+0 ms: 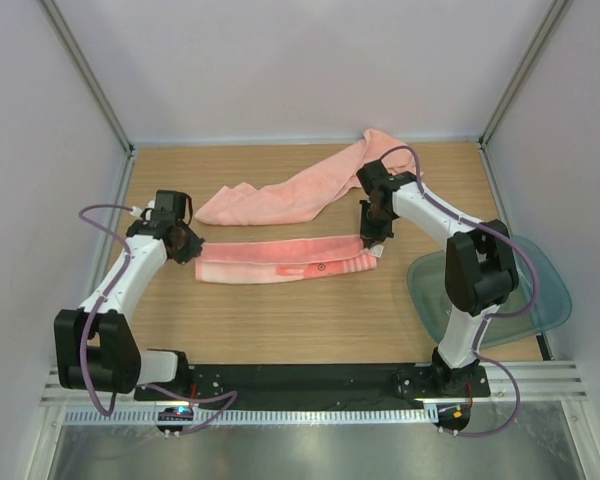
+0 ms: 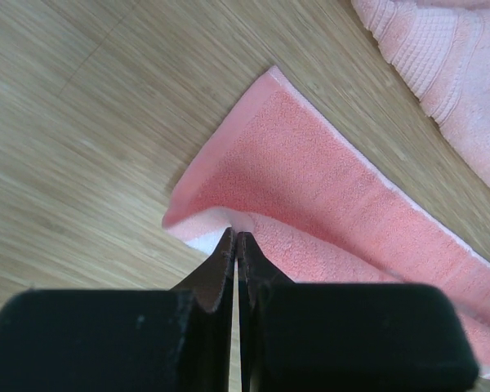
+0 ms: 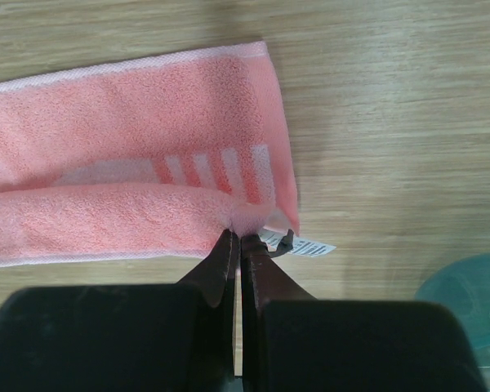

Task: Roll the towels
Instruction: Fold the towel

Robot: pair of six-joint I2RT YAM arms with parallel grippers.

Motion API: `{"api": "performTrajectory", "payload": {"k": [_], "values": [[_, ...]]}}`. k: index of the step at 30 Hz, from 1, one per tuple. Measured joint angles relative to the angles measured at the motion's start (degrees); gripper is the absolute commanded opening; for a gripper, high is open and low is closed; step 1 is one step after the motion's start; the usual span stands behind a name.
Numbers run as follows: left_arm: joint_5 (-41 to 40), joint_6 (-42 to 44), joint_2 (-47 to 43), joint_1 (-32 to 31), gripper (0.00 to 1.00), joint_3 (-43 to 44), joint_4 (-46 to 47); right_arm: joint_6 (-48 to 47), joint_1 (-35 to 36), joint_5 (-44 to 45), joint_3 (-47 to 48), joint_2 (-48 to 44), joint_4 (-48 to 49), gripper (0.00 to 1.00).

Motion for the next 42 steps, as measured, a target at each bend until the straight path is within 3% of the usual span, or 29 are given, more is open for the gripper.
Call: {"api": "performTrajectory", "payload": {"k": [13, 15, 16, 18, 19, 20, 21, 24, 28, 31, 35, 39, 42], "values": [[-0.1, 0.3, 5.3, 0.6, 0.0, 1.8, 2.1, -0.5, -1.1, -1.0, 6.7, 5.1, -1.4, 0.02], [0.0, 0.3, 7.3, 0.8, 0.0, 2.9, 2.6, -0.6, -1.4, -1.1, 8.3, 6.5, -1.4, 0.07], [0.0, 0.4, 8.3, 0.8, 0.0, 3.5, 2.9, -0.6, -1.7, -1.2, 9.0, 7.3, -1.4, 0.11], [0.0, 0.5, 10.5, 0.8, 0.0, 4.4, 3.6, -0.5, -2.1, -1.3, 9.8, 8.9, -1.3, 0.37], [0.1, 0.7, 11.7, 0.9, 0.01, 4.9, 3.7, -0.5, -2.3, -1.3, 10.0, 9.6, -1.4, 0.51], [0.3, 1.0, 12.9, 1.0, 0.05, 5.5, 3.8, -0.7, -2.6, -1.3, 10.1, 10.4, -1.3, 0.77], [0.4, 1.1, 14.2, 1.1, 0.09, 6.1, 3.9, -0.3, -2.8, -1.3, 10.1, 11.0, -1.3, 0.88], [1.4, 1.1, 17.9, 1.9, 0.15, 7.6, 4.4, -0.5, -3.6, -1.4, 10.1, 12.9, -1.1, 0.99], [3.0, 1.0, 22.2, 3.8, 0.27, 9.1, 4.8, -0.2, -4.4, -0.9, 10.6, 13.7, -1.0, 1.0], [3.1, 1.1, 23.5, 4.3, 0.46, 9.9, 4.7, 0.1, -4.7, 0.9, 11.6, 13.4, -0.9, 1.0], [2.9, 1.3, 22.5, 4.8, 0.62, 10.0, 4.6, 0.1, -4.8, 4.6, 11.6, 10.4, -0.8, 1.0], [1.4, 1.8, 18.2, 5.7, 0.64, 9.3, 4.4, -0.1, -4.7, 6.6, 10.4, 3.5, 0.5, 1.0], [0.2, 2.9, 13.0, 5.7, 0.58, 7.9, 3.8, -0.9, -4.2, 5.9, 8.5, -1.8, 1.9, 1.0]]}}
